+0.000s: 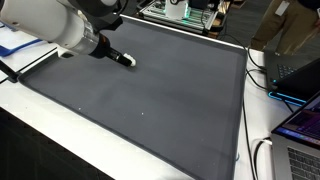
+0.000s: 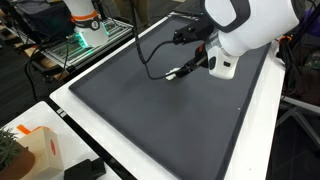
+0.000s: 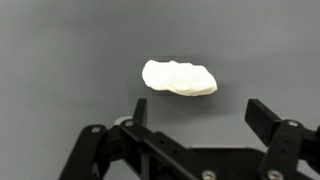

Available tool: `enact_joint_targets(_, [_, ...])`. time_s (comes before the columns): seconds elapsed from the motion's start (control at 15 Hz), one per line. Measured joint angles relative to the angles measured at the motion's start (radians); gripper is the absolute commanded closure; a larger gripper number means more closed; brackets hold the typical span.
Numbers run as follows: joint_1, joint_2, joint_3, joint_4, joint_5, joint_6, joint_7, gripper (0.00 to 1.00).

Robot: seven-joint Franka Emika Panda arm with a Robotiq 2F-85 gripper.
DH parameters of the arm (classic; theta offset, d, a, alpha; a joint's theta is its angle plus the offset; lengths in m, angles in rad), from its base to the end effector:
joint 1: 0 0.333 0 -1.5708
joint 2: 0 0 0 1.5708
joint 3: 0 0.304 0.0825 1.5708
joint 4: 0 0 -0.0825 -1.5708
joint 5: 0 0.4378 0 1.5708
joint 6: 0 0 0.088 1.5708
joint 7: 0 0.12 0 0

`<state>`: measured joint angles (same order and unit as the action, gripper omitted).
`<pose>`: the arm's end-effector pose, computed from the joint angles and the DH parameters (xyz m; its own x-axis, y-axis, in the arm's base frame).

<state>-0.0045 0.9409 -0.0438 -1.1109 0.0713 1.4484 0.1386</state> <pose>0.7249 -0.0186 0.1676 0.8065 -0.1738 -0.5652 -0.1763 -0.9830 0.0507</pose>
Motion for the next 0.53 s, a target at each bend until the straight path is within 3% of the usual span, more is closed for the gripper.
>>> enact_joint_targets(0.53, [0.000, 0.142, 0.004, 0.216, 0.000, -0.184, 0.020, 0.00])
